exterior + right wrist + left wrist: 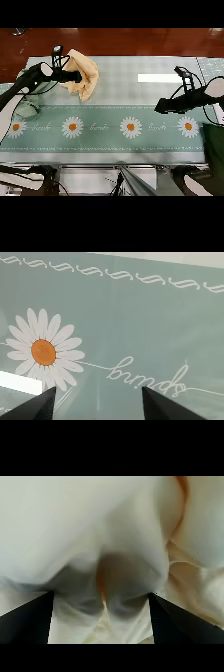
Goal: Fold the shirts.
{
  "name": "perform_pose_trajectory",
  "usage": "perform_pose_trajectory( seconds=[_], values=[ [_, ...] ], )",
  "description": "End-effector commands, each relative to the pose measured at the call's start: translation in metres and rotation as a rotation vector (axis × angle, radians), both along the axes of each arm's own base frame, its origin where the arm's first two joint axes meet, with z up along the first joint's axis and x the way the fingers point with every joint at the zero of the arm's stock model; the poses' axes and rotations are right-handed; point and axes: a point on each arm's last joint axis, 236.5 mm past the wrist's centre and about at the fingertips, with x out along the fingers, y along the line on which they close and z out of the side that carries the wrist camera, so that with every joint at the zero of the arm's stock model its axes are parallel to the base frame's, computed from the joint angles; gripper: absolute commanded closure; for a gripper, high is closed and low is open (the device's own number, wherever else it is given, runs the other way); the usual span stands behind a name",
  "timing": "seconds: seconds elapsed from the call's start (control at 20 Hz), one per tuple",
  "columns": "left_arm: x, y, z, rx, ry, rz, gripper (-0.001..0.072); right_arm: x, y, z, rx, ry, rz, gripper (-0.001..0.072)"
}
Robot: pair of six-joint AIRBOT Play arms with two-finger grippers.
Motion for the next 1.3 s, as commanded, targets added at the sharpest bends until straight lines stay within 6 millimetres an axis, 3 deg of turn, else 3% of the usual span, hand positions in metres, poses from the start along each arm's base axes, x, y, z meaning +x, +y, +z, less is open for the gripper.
perform_pose_trajectory(
  seconds=[0.0, 0.2, 0.25, 0.3, 0.35, 0.4, 0.5, 0.6, 0.7, 0.8, 0.9, 1.05, 1.25],
  values=[
    [0.005, -0.011, -0.021, -0.034, 0.09, -0.021, 0.0009, 0.001, 0.002, 0.001, 0.008, -0.002, -0.001, 0.0086],
    [-0.003, -0.02, -0.041, -0.04, 0.209, -0.075, 0.001, 0.006, 0.002, 0.002, 0.01, -0.023, -0.008, 0.0086],
    [-0.006, -0.021, -0.044, -0.041, 0.23, -0.085, 0.0039, 0.007, 0.002, 0.002, 0.011, -0.027, -0.01, 0.0086],
    [-0.008, -0.022, -0.044, -0.041, 0.24, -0.089, 0.0221, 0.007, 0.002, 0.003, 0.012, -0.029, -0.01, 0.0086],
    [-0.012, -0.022, -0.044, -0.042, 0.257, -0.095, 0.0485, 0.007, 0.002, 0.003, 0.012, -0.029, -0.01, 0.0086],
    [-0.021, -0.021, -0.047, -0.039, 0.294, -0.11, 0.0669, 0.007, 0.003, 0.003, 0.017, -0.029, -0.009, 0.0086],
    [-0.037, -0.017, -0.047, -0.044, 0.359, -0.126, 0.0672, 0.007, 0.005, 0.003, 0.023, -0.03, -0.007, 0.0086],
    [-0.034, -0.011, -0.027, -0.05, 0.33, -0.117, 0.0673, 0.007, 0.008, 0.005, 0.04, -0.029, -0.01, 0.0086],
    [-0.012, -0.009, 0.027, -0.08, 0.173, -0.081, 0.0673, 0.008, 0.015, 0.008, 0.071, -0.031, -0.013, 0.0086],
    [0.008, -0.015, 0.113, -0.15, -0.057, -0.056, 0.0673, 0.01, 0.025, 0.013, 0.119, -0.041, -0.011, 0.0086],
    [0.008, -0.024, 0.21, -0.226, -0.297, -0.068, 0.0673, 0.011, 0.033, 0.02, 0.16, -0.06, -0.007, 0.0086],
    [-0.028, -0.032, 0.342, -0.313, -0.583, -0.1, 0.0673, 0.014, 0.034, 0.038, 0.174, -0.13, -0.016, 0.0087],
    [-0.101, -0.04, 0.498, -0.372, -0.923, -0.185, 0.0673, 0.012, 0.028, 0.075, 0.173, -0.265, -0.031, 0.0087]
  ],
)
